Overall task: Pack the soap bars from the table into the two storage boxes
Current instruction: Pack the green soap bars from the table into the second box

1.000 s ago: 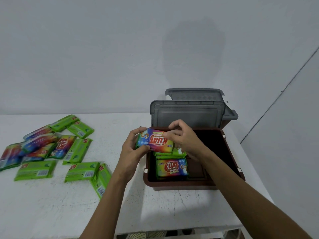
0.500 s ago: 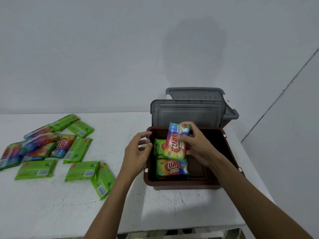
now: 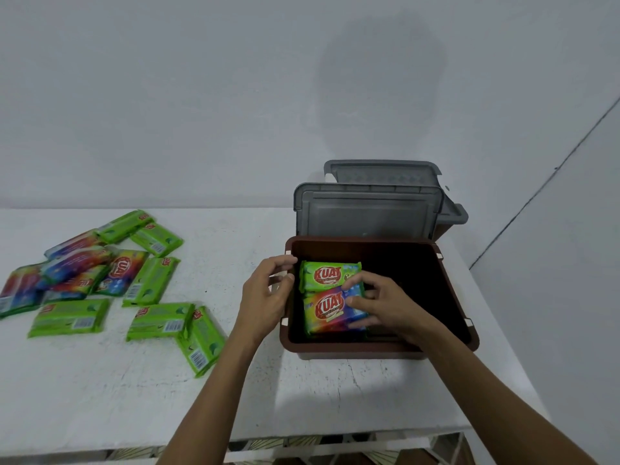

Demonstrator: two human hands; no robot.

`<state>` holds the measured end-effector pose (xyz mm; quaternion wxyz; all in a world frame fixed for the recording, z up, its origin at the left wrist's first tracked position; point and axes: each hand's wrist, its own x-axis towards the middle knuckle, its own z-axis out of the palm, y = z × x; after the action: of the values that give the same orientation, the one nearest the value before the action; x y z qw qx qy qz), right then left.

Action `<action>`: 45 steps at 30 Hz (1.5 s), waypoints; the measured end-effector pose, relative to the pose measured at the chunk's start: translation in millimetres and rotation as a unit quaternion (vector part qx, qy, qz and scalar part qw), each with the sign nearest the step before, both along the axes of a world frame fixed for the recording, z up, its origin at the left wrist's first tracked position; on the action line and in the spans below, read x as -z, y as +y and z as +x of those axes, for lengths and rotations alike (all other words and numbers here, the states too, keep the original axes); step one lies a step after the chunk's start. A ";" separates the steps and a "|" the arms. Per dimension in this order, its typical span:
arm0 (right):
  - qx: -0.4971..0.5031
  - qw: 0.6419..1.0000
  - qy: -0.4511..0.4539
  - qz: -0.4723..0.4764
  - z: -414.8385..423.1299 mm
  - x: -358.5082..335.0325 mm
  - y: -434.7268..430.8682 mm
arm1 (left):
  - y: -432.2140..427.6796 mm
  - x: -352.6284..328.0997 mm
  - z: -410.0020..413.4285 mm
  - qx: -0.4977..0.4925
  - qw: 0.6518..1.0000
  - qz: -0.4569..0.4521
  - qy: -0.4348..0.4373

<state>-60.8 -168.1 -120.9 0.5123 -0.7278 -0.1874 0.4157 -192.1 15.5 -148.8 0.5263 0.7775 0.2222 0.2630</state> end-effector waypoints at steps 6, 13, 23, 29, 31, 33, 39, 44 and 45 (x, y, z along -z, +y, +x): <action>-0.057 0.966 -0.210 -0.139 -6.6 7.3 6.4 | 0.4 2.1 -0.3 0.003 1.000 0.010 -0.005; -0.096 0.935 -0.272 -0.205 -0.7 16.8 5.9 | 0.2 1.0 -2.6 0.015 1.000 0.021 -0.012; -0.104 0.893 -0.336 -0.279 -0.7 14.7 3.1 | 1.7 2.4 -4.0 0.020 0.999 0.024 -0.012; -0.051 0.864 -0.422 -0.270 -4.4 -6.2 10.6 | 3.2 1.6 -9.0 0.027 0.997 0.065 -0.036; -0.050 0.872 -0.428 -0.234 -7.9 -14.9 18.8 | 6.9 2.6 -14.8 0.026 0.995 0.092 -0.038; -0.052 0.876 -0.440 -0.191 -14.0 -23.3 30.9 | 13.9 4.1 -24.0 0.017 0.995 0.101 -0.021; -0.071 0.865 -0.496 -0.035 -53.9 -37.7 85.9 | 50.3 13.7 -73.3 -0.024 0.994 0.100 0.048; -0.113 0.854 -0.507 -0.012 -103.2 -24.9 134.1 | 95.8 27.3 -124.9 -0.085 0.982 0.133 0.106; -0.134 0.856 -0.498 -0.030 -112.2 -19.3 142.7 | 105.8 31.6 -134.5 -0.084 0.975 0.154 0.133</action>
<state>-173.1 -25.4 -101.6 0.2678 -0.8203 -0.5007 0.0684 -326.6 121.3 -180.4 0.3417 0.8561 0.3113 0.2312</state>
